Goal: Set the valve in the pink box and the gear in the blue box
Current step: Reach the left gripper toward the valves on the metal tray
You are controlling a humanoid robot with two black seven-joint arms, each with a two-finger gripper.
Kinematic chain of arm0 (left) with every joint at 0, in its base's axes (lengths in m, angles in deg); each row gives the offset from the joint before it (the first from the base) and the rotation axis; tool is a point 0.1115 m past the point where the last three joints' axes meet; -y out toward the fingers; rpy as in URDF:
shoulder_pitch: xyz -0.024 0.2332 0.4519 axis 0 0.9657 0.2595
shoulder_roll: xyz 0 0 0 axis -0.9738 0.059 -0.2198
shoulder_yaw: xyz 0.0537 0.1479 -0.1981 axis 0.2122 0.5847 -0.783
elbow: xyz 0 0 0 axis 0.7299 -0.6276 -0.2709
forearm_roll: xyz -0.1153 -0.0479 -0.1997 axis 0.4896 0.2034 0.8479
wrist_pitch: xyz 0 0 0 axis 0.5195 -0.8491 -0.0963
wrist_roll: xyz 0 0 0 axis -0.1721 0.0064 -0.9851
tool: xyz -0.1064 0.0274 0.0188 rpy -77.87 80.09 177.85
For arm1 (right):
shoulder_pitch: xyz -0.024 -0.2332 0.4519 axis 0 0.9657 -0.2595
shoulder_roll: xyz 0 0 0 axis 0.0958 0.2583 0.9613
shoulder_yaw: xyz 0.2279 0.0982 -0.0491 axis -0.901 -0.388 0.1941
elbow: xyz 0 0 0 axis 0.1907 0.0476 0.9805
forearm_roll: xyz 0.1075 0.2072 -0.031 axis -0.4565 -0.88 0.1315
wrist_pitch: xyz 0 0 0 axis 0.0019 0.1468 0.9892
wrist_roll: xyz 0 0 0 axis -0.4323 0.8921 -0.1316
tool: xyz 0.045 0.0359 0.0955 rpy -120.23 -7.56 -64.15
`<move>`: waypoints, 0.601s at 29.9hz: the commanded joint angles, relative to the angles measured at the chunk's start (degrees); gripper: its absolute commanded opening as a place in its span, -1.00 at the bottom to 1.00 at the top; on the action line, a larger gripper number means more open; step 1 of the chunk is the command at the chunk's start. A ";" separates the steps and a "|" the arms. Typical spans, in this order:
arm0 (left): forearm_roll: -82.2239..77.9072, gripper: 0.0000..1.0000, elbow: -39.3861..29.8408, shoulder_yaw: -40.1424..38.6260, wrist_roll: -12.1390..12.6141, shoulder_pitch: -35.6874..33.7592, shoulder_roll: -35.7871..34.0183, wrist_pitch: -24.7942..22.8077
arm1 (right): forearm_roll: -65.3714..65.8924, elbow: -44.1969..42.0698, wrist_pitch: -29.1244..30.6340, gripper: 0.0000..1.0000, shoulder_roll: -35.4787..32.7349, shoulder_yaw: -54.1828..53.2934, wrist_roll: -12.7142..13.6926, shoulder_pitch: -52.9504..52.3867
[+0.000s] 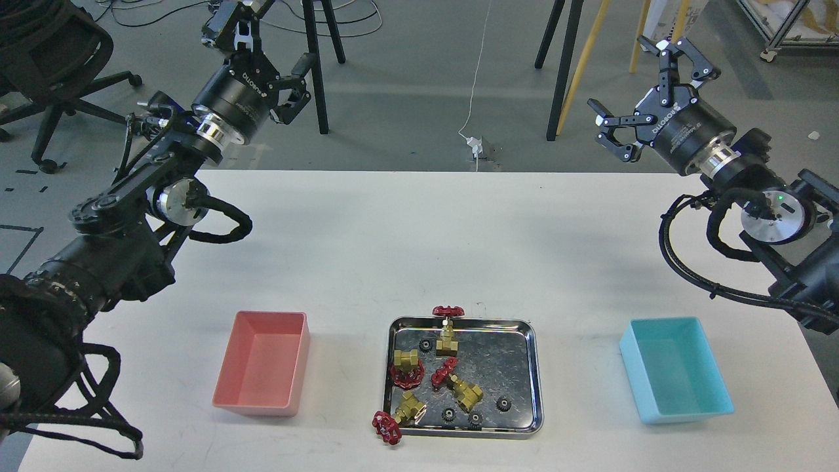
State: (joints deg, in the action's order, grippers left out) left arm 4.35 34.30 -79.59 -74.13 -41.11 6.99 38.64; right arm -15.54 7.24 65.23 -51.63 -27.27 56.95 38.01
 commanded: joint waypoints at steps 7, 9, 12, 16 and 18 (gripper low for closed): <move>0.27 1.00 0.69 -0.67 0.00 -0.23 -0.12 0.01 | -0.06 -1.32 0.00 0.99 -0.77 0.42 0.61 -5.34; 0.97 1.00 1.05 -1.72 0.00 -0.06 0.14 0.01 | 0.03 -1.76 0.00 0.99 -1.56 1.12 0.87 -10.70; 0.98 1.00 -0.35 -1.11 0.00 0.90 1.01 0.01 | 0.03 -3.16 -0.05 0.99 -4.54 3.66 1.75 -18.70; -0.60 1.00 -7.19 -0.94 0.00 3.45 1.11 0.01 | -0.06 -3.78 -2.42 0.99 -5.52 8.15 3.50 -26.53; -4.71 1.00 -11.93 -1.02 0.00 3.63 0.41 0.01 | -0.14 -3.96 -2.60 0.99 -5.52 8.86 5.34 -27.60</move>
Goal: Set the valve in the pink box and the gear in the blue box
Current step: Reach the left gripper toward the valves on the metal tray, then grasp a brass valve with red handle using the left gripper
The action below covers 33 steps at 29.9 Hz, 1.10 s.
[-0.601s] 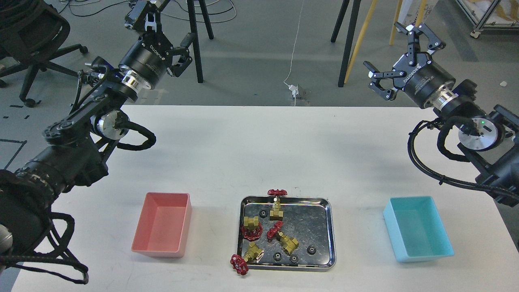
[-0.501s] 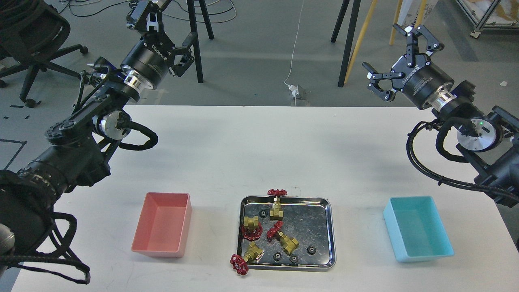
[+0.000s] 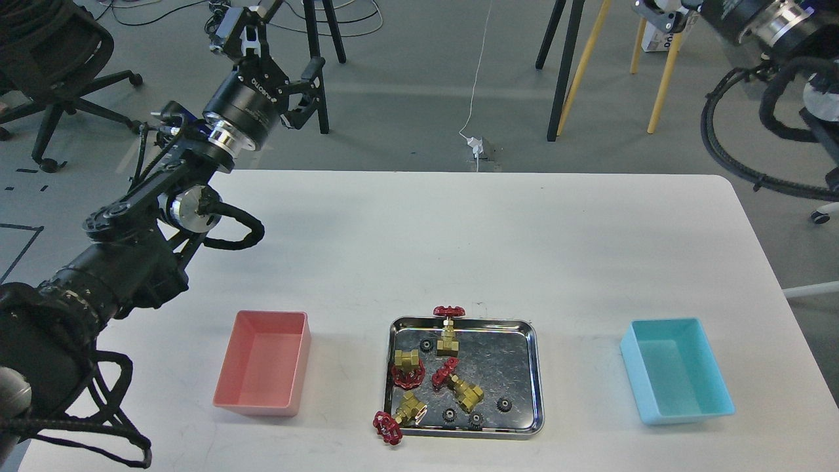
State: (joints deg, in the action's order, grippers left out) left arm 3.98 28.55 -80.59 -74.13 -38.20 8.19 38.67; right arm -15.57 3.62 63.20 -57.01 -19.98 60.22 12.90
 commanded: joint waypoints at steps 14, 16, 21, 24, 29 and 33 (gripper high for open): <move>-41.52 0.97 -37.23 38.78 0.00 -15.68 -13.36 0.22 | -0.46 0.11 -4.00 0.99 0.66 0.08 5.16 2.61; -48.19 0.93 -37.76 50.28 0.00 -21.13 -13.37 6.78 | -0.99 -0.15 -3.83 0.99 0.57 -0.10 5.16 3.13; -55.16 0.91 -38.90 70.78 0.00 -29.93 -10.22 21.91 | -1.52 -0.33 -3.83 0.99 0.74 -0.10 5.16 5.07; -56.57 0.91 -38.91 76.08 0.00 -31.00 -5.92 23.07 | -1.52 -0.42 -3.83 0.99 0.74 -0.10 5.16 5.86; -56.75 0.91 -35.30 78.02 0.00 -29.07 -2.30 25.53 | -1.52 -0.33 -3.74 0.99 -0.04 -0.10 5.16 6.39; -56.75 0.91 -32.41 77.93 0.00 -26.96 -0.28 27.28 | -1.52 -0.33 -3.74 0.99 -0.05 -0.10 5.16 6.57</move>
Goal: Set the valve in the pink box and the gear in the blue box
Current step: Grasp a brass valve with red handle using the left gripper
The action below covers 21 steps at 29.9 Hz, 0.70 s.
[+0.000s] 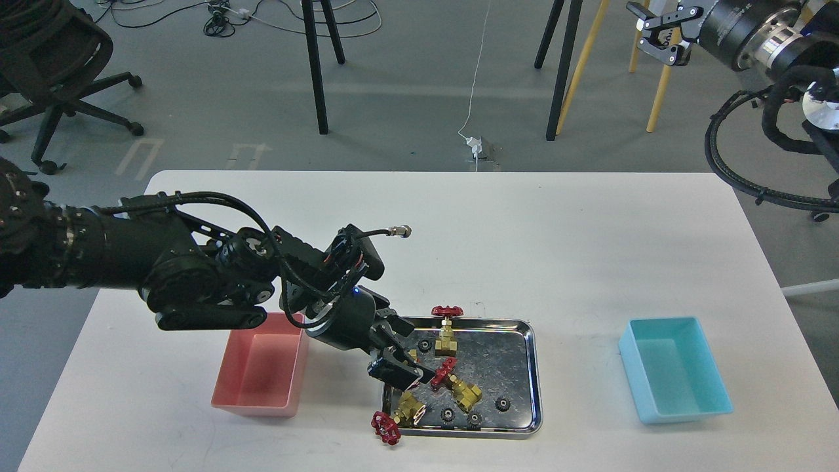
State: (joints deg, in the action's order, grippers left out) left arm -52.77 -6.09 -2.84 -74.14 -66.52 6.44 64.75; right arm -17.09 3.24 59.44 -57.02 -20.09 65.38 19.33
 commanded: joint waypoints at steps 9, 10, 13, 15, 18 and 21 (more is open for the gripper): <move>-2.46 0.80 6.46 -0.07 0.01 6.45 1.74 2.43 | 0.01 0.31 0.02 0.99 0.04 0.10 0.00 0.22; -2.47 0.76 6.54 -0.16 0.01 6.98 1.57 2.52 | 0.01 0.31 0.02 0.99 0.04 0.18 0.00 0.22; -2.55 0.64 6.90 -0.16 0.01 7.51 1.48 3.31 | 0.01 0.31 0.02 0.99 0.04 0.18 0.00 0.31; -2.64 0.54 6.90 -0.16 0.01 7.60 1.56 3.49 | 0.01 0.48 0.02 0.99 0.13 0.18 0.00 0.66; -2.55 0.37 6.90 -0.07 0.01 7.51 1.56 3.49 | 0.01 0.57 0.02 0.99 0.13 0.10 0.00 1.01; -2.64 0.13 7.51 0.28 0.01 7.43 1.48 3.40 | 0.01 0.57 0.02 0.99 0.13 0.10 0.00 1.19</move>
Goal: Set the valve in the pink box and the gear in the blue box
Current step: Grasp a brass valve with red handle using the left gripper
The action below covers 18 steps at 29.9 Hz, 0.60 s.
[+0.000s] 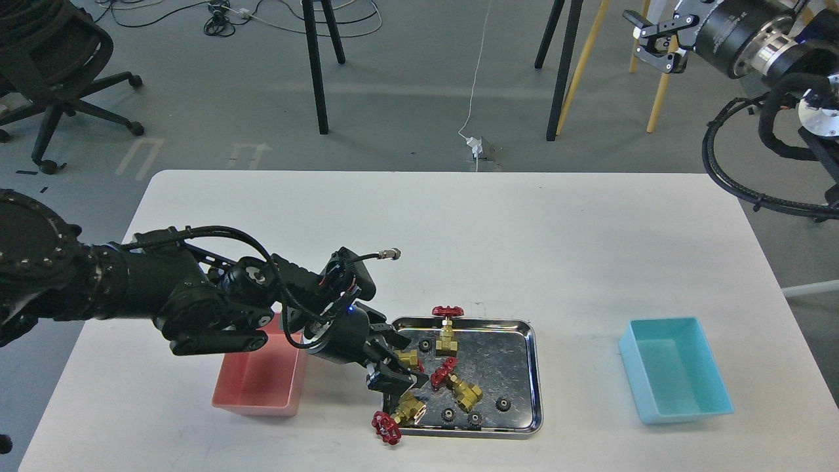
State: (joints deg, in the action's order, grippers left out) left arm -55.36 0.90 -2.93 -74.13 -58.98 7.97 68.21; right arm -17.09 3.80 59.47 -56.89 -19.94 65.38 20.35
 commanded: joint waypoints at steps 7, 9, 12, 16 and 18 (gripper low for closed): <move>-1.72 -0.26 0.79 0.45 0.00 -0.11 -0.13 0.03 | 0.00 -0.08 0.00 0.99 -0.17 0.03 0.00 0.08; -1.98 -0.29 0.70 0.45 0.00 -0.11 -0.13 0.03 | 0.00 -0.08 -0.09 0.99 -0.17 0.03 0.00 0.08; -2.07 -0.39 0.70 0.45 0.00 -0.03 -0.13 0.03 | 0.00 -0.08 -0.27 0.99 -0.17 0.03 0.00 0.08; -2.33 -0.63 0.61 0.02 0.00 -0.11 -0.66 0.20 | 0.00 -0.08 -0.35 0.99 -0.17 0.03 0.00 0.08; -3.47 -0.73 0.09 -0.60 0.00 -0.20 -1.36 0.73 | 0.00 -0.08 -0.35 0.99 -0.17 0.03 0.00 0.08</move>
State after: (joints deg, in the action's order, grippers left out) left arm -57.75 1.55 -2.76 -74.13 -59.10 7.39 68.42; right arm -17.09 3.72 59.13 -57.06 -19.91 65.38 20.45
